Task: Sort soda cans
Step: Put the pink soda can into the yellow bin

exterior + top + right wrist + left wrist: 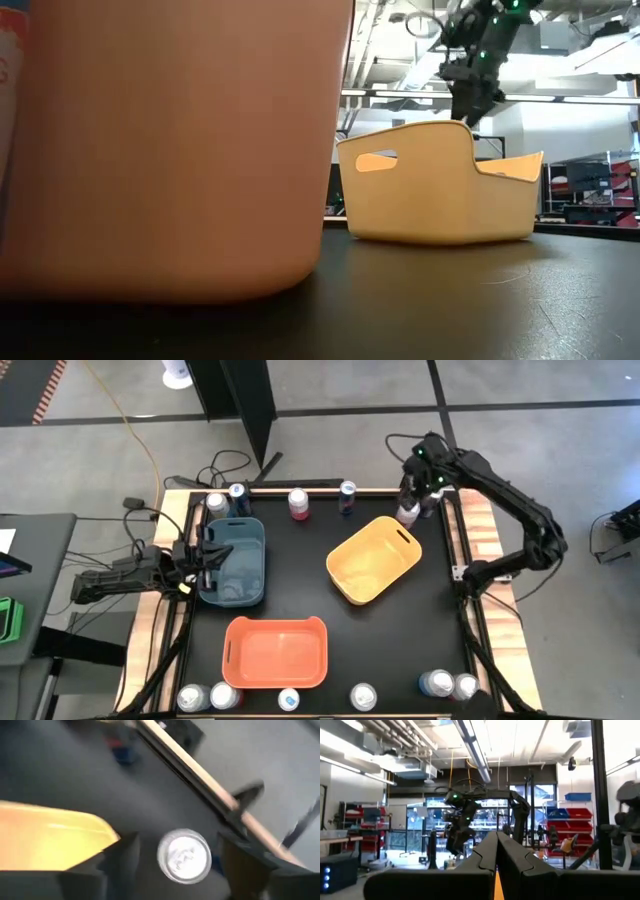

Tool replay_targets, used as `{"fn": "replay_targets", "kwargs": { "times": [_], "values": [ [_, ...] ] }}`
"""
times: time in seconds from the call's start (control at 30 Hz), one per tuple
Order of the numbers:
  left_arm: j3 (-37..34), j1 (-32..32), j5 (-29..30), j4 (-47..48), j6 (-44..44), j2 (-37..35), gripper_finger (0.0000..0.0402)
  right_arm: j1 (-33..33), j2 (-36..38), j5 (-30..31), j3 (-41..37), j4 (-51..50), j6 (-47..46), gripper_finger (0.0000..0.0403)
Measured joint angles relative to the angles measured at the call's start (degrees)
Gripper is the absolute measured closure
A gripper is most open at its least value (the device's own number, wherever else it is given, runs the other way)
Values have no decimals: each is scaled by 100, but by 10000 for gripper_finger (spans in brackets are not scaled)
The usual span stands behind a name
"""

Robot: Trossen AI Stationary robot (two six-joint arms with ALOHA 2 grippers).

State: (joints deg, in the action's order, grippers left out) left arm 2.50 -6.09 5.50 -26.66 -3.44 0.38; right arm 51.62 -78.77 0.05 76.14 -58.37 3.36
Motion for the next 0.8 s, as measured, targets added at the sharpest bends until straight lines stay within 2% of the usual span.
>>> {"fn": "replay_targets", "kwargs": {
  "times": [0.13,0.27,0.53,0.8],
  "values": [
    [244,0,-2,-65,-133,-8,399,332,-173,1,-1,-178,-570,45],
    [276,0,-4,116,-179,6,399,264,-253,-28,-2,-190,-941,8],
    [289,0,-3,327,-297,0,399,-159,-310,-19,-2,-184,-1554,4],
    [300,0,-4,362,-295,0,399,-370,-310,302,-189,-300,-1966,3]
  ]
}}
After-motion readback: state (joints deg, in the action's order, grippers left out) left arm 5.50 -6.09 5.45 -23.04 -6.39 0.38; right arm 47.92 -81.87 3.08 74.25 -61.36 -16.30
